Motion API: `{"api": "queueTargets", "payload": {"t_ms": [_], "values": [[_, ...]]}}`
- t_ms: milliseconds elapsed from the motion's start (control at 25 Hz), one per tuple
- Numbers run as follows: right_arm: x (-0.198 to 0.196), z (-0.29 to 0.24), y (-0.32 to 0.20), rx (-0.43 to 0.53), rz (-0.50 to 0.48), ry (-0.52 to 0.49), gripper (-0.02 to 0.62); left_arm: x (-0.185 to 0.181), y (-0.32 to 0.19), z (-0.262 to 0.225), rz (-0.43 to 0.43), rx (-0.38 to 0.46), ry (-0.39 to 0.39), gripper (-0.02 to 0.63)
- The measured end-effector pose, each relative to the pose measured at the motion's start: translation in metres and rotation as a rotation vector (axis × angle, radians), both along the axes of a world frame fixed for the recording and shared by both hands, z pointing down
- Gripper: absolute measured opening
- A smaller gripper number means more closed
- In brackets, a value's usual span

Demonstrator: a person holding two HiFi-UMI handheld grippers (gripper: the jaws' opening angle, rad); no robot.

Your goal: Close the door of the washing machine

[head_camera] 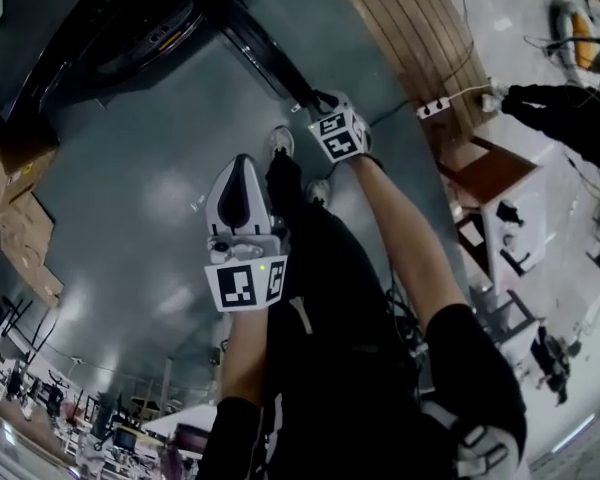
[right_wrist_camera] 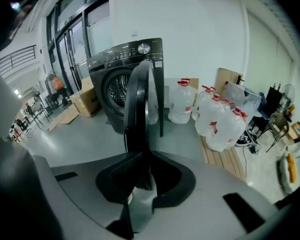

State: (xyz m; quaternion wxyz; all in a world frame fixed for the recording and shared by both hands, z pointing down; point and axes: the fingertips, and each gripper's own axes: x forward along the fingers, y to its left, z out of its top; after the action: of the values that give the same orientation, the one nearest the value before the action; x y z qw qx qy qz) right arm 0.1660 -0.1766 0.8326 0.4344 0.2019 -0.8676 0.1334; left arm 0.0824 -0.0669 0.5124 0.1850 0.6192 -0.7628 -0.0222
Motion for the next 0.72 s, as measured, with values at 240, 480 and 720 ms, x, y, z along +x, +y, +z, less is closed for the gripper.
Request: {"api": "queueTargets", "payload": {"t_ms": [240,480,720], "values": [[-0.026,0.001,0.040,-0.026,0.030,-0.026,0.052,-0.021,0.050,-0.010,-0.061,0.016,-0.010,0.003],[-0.065,0.005,0.089,-0.061,0.058,-0.035,0.057,-0.079,0.088,-0.011,-0.105,0.041,-0.017,0.003],[-0.114,0.008,0.130,-0.068,0.165,-0.031,0.058,-0.156,0.115,-0.004,-0.089,0.048,0.003,0.003]]}}
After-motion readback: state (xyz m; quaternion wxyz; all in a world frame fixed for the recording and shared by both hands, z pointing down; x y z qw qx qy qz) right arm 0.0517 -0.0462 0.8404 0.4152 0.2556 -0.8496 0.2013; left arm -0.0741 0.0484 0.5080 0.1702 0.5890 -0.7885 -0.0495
